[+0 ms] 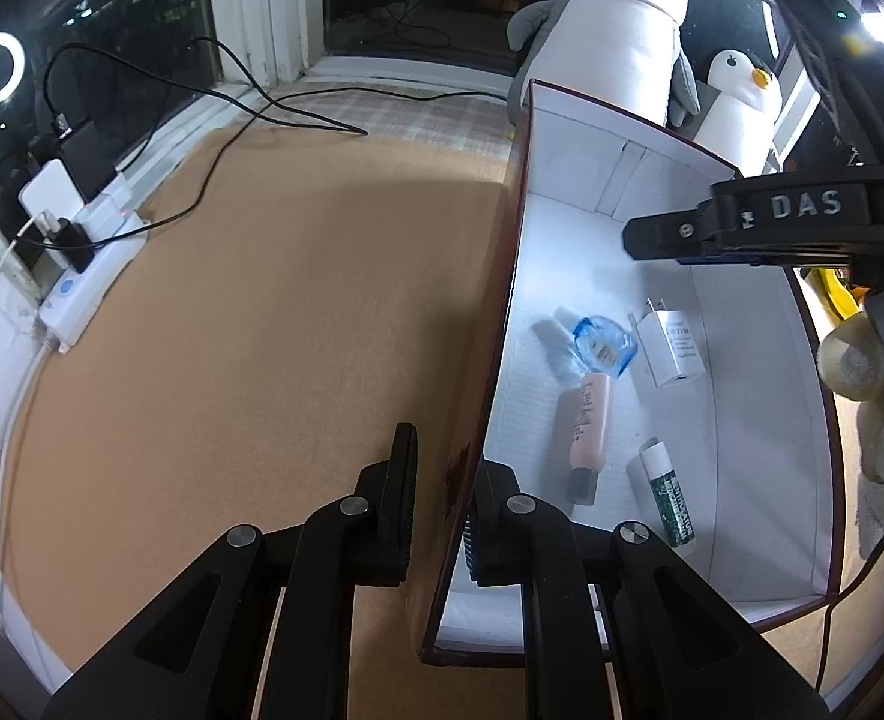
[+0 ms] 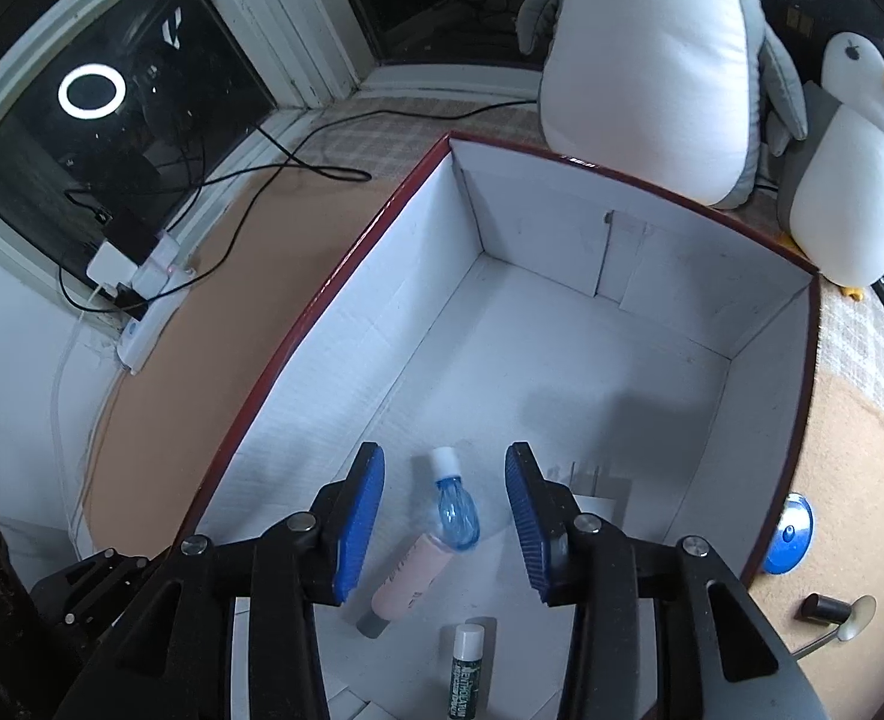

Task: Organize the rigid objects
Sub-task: 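Carry the eye-drop bottle into the box and open the right gripper, then move the right gripper back to the wooden clothespin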

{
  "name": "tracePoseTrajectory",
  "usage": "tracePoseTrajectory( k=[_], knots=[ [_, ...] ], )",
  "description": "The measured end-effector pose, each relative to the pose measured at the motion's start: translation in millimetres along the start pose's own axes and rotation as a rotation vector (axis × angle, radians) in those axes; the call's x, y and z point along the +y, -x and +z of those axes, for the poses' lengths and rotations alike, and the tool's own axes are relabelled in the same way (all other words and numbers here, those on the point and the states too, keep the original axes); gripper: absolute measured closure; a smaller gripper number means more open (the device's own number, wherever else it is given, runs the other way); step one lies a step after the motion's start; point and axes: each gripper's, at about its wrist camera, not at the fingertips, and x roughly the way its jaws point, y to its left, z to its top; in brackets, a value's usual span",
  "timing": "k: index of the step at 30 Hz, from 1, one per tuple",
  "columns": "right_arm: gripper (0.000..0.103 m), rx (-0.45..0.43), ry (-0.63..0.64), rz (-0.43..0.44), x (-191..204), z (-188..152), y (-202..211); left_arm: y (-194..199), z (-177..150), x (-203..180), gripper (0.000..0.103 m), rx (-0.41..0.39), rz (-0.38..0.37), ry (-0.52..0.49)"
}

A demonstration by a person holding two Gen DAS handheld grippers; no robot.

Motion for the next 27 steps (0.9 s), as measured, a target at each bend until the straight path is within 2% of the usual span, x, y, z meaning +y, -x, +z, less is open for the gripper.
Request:
tracePoseTrajectory(
  k=[5, 12, 20, 27],
  knots=[
    [0.065, -0.032, -0.029, 0.02, -8, -7, 17, 1, -2, 0, 0.09, 0.0, 0.007, -0.003],
    [0.065, -0.108, -0.056, 0.035, -28, -28, 62, 2, -3, 0, 0.09, 0.004, 0.017, -0.003],
    [0.065, -0.184, -0.109, -0.043, -82, -69, 116, 3, -3, -2, 0.09, 0.005, 0.028, -0.003],
    [0.065, -0.155, -0.209, -0.148, -148, -116, 131, 2, -4, -4, 0.09, 0.014, 0.035, -0.01]
  ],
)
